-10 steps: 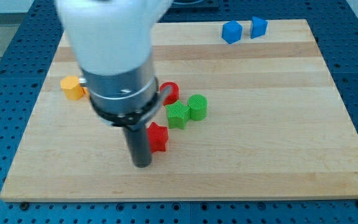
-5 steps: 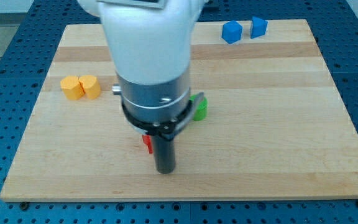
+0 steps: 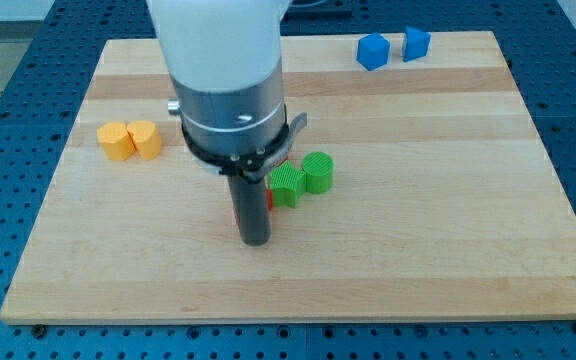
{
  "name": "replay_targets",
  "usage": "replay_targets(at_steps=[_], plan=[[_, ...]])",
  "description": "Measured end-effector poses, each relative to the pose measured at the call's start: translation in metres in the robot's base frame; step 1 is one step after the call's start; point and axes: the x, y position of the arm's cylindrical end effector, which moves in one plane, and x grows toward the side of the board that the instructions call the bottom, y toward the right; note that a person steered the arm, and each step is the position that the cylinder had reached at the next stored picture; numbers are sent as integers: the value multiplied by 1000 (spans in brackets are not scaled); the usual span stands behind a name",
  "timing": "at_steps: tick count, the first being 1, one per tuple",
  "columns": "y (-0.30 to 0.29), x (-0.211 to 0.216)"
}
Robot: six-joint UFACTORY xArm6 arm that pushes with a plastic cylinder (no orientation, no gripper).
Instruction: Slide the red star to the top center
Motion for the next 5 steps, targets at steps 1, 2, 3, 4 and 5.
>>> replay_targets(at_steps=[1,2,3,4,5], plan=[[-12,-30],[-22,-52],[-33,-53],[-33,-58],[-33,-82]])
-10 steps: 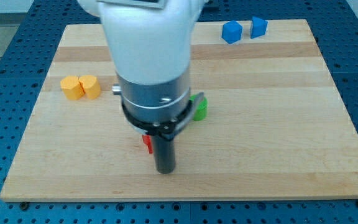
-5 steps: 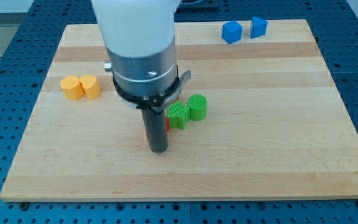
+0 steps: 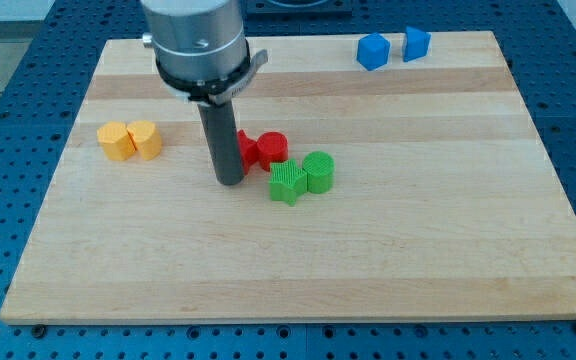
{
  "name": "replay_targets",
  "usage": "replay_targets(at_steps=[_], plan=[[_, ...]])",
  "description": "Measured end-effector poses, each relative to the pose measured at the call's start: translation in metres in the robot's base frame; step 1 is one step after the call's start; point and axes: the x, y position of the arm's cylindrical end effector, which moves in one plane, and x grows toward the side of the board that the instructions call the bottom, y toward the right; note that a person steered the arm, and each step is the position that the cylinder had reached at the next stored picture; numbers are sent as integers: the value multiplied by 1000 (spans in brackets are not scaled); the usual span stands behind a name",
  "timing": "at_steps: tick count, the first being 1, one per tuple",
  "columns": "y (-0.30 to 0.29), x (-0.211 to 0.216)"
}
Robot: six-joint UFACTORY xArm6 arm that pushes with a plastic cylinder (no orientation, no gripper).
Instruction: Slide the red star to the top center
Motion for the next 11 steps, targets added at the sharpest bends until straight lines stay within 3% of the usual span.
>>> replay_targets(at_steps=[4,8,11], plan=[[13,-108],[42,-154],[61,-134]])
